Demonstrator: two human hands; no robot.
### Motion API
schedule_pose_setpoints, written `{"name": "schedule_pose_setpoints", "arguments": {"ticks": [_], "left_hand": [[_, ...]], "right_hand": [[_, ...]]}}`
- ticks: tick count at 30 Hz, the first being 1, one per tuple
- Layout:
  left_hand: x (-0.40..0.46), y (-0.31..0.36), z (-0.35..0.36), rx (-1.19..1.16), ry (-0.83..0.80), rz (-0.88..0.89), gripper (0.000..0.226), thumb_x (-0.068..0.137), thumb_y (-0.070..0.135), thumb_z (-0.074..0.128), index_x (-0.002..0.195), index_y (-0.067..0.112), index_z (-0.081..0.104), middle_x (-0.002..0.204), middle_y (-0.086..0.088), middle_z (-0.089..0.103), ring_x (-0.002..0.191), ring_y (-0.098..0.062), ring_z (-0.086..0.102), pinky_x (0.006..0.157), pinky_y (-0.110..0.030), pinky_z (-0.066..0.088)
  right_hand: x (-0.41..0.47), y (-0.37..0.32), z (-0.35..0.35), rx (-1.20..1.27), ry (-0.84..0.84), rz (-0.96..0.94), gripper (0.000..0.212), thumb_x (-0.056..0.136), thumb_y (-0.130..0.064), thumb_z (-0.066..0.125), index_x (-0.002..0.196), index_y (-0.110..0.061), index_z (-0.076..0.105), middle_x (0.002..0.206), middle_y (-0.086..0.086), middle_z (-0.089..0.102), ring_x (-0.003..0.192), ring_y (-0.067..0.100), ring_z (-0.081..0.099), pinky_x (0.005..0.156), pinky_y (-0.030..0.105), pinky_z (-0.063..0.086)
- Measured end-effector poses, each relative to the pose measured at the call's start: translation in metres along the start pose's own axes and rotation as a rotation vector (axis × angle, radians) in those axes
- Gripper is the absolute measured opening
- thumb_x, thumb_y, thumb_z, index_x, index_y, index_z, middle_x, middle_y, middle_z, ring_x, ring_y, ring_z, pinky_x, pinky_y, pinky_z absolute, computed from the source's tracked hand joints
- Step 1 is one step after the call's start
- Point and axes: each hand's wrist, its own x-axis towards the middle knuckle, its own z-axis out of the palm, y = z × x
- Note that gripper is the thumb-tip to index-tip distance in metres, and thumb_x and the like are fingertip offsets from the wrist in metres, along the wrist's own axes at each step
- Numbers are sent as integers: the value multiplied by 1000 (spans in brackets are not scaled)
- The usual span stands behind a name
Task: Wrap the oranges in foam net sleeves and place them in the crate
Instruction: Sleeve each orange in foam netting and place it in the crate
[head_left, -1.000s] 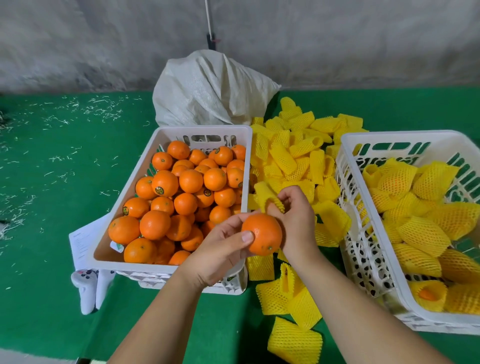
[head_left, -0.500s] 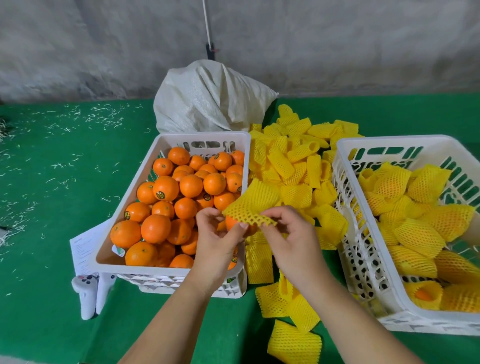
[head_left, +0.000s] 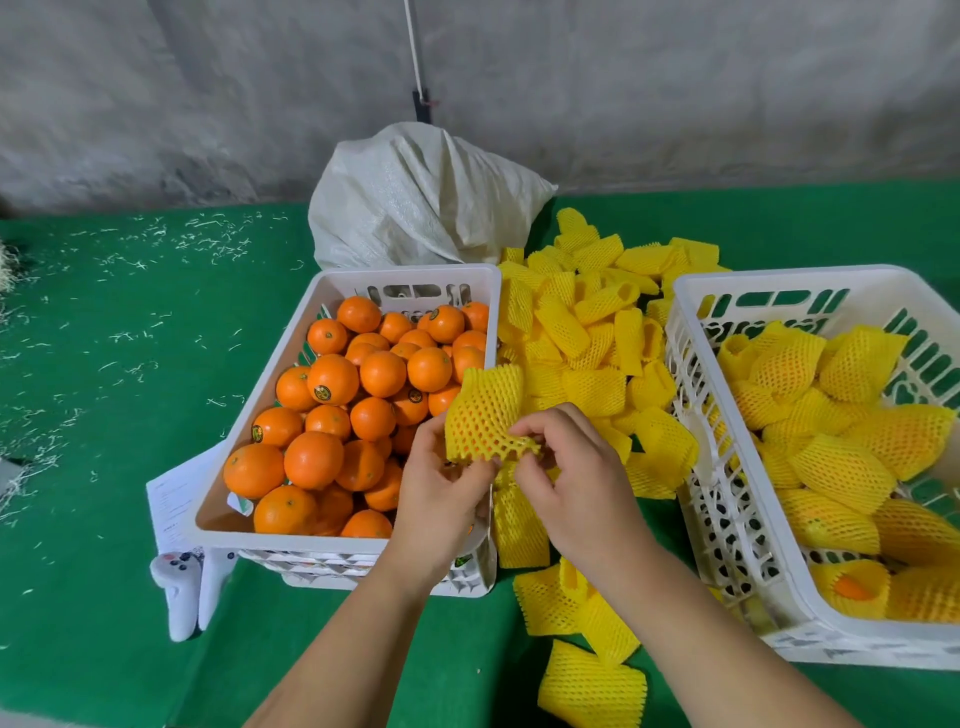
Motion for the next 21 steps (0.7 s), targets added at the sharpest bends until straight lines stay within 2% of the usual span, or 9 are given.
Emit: {"name": "schedule_pose_setpoints", "arguments": {"ticks": [4, 7, 9, 11, 14, 16, 18, 20, 21], "left_hand": [[0, 0, -1, 8, 56, -26, 40, 86, 41, 72, 123, 27, 65, 98, 0, 72, 78, -10, 66, 64, -25, 52], [0, 1, -5, -19, -72, -36, 48, 88, 23, 70, 133, 30, 56, 106, 5, 72, 91, -12, 71, 71, -25, 57], [0, 2, -9, 20, -146, 31, 65, 88, 10, 72, 144, 30, 46, 120, 8, 69, 108, -13, 70, 83, -25, 57], [-1, 3, -7, 54, -151, 94, 71, 87, 13, 76, 149, 26, 44, 128, 7, 66, 115, -15, 67, 90, -25, 56], [0, 1, -4, 40, -25, 98, 60, 90, 24, 75, 145, 28, 52, 127, 1, 67, 110, -19, 69, 85, -31, 57], [3, -4, -6, 82, 42, 90, 56, 92, 13, 72, 142, 30, 53, 124, 7, 68, 109, -16, 69, 84, -32, 57], [3, -5, -6, 112, 65, 110, 63, 90, 5, 72, 141, 34, 49, 122, 18, 66, 109, -7, 68, 84, -26, 58], [3, -5, -5, 139, 35, 140, 65, 92, 15, 79, 144, 33, 44, 126, 21, 63, 115, -6, 66, 89, -24, 57], [3, -6, -4, 180, -8, 150, 68, 92, 20, 82, 146, 33, 42, 130, 20, 61, 119, -8, 64, 92, -28, 58]], "right_hand": [[-11, -4, 14, -7, 39, 20, 31, 87, -8, 71, 116, -15, 60, 110, -5, 51, 97, 11, 53, 75, 22, 51], [-10, -1, 19, 56, 27, 182, 50, 87, -8, 73, 128, -20, 48, 121, -7, 43, 107, 3, 45, 78, 5, 43], [-9, 3, 18, 54, 25, 156, 47, 88, -2, 68, 127, -20, 49, 122, -4, 46, 108, 6, 47, 79, 1, 40], [-9, 7, 15, 44, 96, 111, 38, 85, 2, 62, 118, -15, 57, 115, -2, 50, 105, 11, 51, 79, 2, 39], [-15, 7, 16, 27, 125, 1, 24, 86, -13, 56, 108, -10, 64, 108, -5, 51, 95, 5, 52, 75, 6, 39], [-22, 5, 20, 95, 27, 28, 25, 88, -27, 56, 112, -19, 62, 109, -10, 53, 97, 1, 54, 78, 10, 44], [-25, -1, 20, 350, -35, 242, 34, 86, -47, 59, 119, -38, 55, 112, -22, 56, 105, 2, 59, 81, 12, 48], [-21, -6, 20, 649, -78, 523, 58, 76, -70, 64, 128, -54, 45, 117, -30, 57, 108, -6, 61, 78, 12, 52], [-17, -6, 22, 690, -135, 599, 73, 69, -75, 67, 134, -57, 39, 122, -31, 56, 108, -8, 61, 75, 12, 53]]}}
